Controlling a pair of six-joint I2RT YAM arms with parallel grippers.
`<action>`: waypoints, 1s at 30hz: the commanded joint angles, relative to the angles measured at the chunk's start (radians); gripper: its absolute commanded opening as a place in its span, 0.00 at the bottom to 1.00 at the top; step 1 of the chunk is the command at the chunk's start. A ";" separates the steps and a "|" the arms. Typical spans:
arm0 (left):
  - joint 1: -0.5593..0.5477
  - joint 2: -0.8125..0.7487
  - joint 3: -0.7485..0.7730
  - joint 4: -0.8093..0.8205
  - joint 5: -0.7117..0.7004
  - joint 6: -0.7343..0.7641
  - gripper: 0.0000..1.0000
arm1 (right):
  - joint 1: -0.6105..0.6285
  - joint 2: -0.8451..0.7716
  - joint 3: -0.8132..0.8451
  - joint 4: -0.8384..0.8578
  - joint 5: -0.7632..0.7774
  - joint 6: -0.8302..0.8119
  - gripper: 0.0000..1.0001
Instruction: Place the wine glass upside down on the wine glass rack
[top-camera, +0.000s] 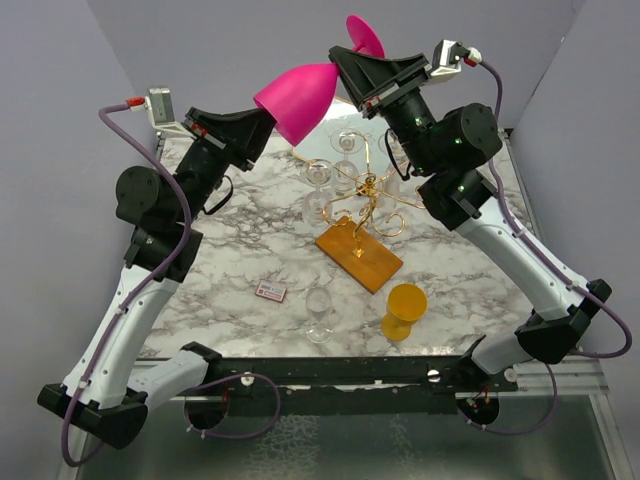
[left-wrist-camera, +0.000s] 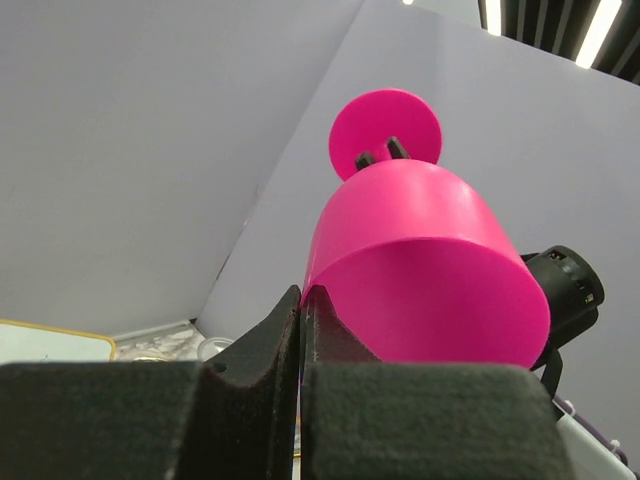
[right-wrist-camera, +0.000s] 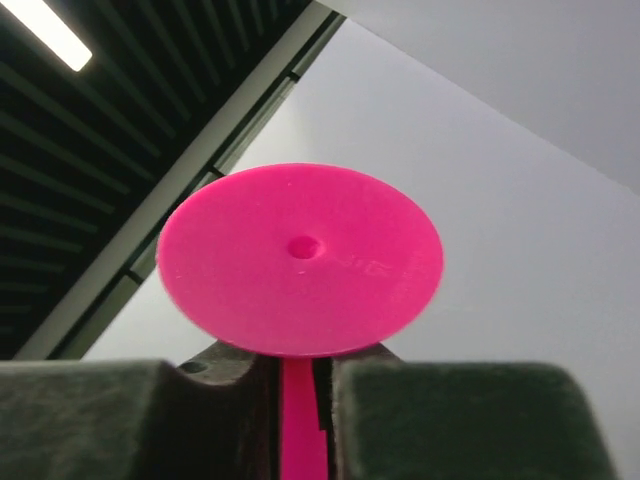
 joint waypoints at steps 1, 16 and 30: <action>-0.003 -0.032 -0.022 0.036 0.053 0.016 0.09 | 0.005 -0.005 0.000 0.060 0.022 -0.018 0.02; -0.004 -0.148 0.124 -0.404 -0.154 0.198 0.59 | 0.005 -0.059 -0.084 0.166 -0.092 -0.619 0.01; -0.004 -0.004 0.359 -0.383 0.031 -0.165 0.65 | 0.005 -0.015 -0.113 0.210 -0.586 -0.898 0.01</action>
